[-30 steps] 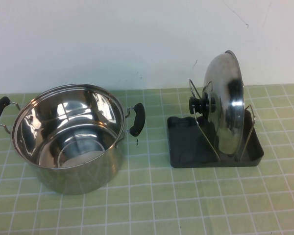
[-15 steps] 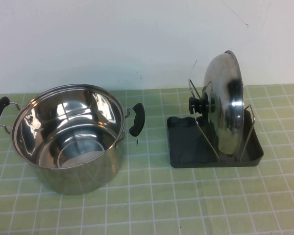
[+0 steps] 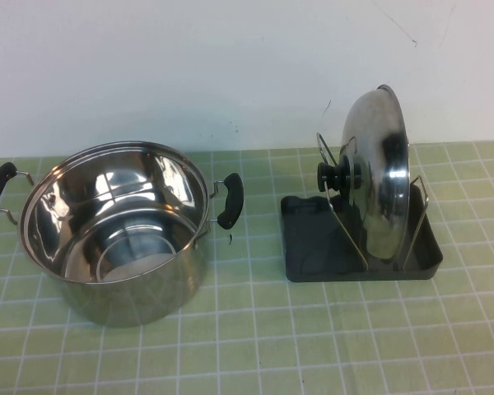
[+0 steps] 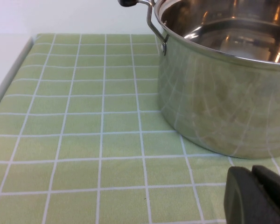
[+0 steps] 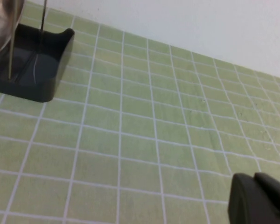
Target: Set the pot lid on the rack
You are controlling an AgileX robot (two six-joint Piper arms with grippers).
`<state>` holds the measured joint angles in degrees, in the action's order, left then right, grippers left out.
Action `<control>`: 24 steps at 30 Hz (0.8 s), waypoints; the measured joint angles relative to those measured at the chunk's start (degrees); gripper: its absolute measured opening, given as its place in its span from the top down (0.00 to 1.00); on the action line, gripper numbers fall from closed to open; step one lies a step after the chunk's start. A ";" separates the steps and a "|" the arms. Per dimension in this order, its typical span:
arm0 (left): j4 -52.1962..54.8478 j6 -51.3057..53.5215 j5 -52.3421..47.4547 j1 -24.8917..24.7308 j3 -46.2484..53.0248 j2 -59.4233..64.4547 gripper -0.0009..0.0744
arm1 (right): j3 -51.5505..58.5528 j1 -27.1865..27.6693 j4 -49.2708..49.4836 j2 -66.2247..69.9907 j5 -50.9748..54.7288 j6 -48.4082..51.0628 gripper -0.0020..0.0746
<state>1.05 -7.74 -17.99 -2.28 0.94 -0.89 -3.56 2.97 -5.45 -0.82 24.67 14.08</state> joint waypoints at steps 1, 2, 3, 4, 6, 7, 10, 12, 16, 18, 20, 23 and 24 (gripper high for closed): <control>0.00 0.00 0.00 0.00 0.00 0.00 0.99 | 1.21 0.28 0.00 0.00 -1.32 -0.58 0.98; 0.00 0.00 0.00 0.00 0.00 0.00 0.99 | 2.11 0.43 0.00 0.00 -2.49 -1.00 0.98; 0.00 0.00 0.00 0.00 0.00 0.00 0.99 | 3.26 0.54 0.00 0.00 -4.05 -1.56 0.98; 0.00 0.00 0.00 0.00 0.00 0.00 0.99 | 4.19 0.54 0.00 0.00 -5.35 -2.21 0.98; 0.00 0.00 0.00 0.00 0.00 0.00 0.99 | 4.96 0.54 0.00 0.00 -6.35 -3.40 0.98; 0.00 0.00 -0.04 0.00 0.00 0.00 0.99 | 5.07 0.54 0.00 0.00 -5.94 -3.83 0.98; 0.00 0.00 -0.04 0.00 0.00 0.00 0.99 | 4.96 0.54 -0.14 0.00 -5.05 -4.31 0.98; 0.00 0.00 -0.04 0.00 0.00 0.00 0.99 | 4.96 0.54 -0.14 0.00 -4.81 -5.11 0.98; 0.00 0.00 -0.04 0.00 0.00 0.00 0.99 | 4.88 0.54 -0.14 0.00 -4.52 -8.50 0.98; 0.00 0.00 -0.04 0.00 0.00 0.00 0.99 | 4.88 0.54 -0.14 0.00 -4.48 -11.47 0.98; 0.00 0.00 -0.04 0.00 0.00 0.00 0.99 | 4.88 0.54 -0.14 0.00 -4.39 -14.83 0.98; 0.00 0.00 -0.04 0.00 0.00 0.00 0.99 | 4.88 0.54 -0.14 0.00 -4.39 -16.72 0.98; 0.00 0.00 -0.04 0.00 0.00 0.00 0.99 | 4.88 0.54 -0.14 0.00 -4.39 -16.71 0.98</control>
<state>1.05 -7.74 -18.03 -2.28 0.94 -0.89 1.32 3.52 -5.59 -0.82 20.28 -2.63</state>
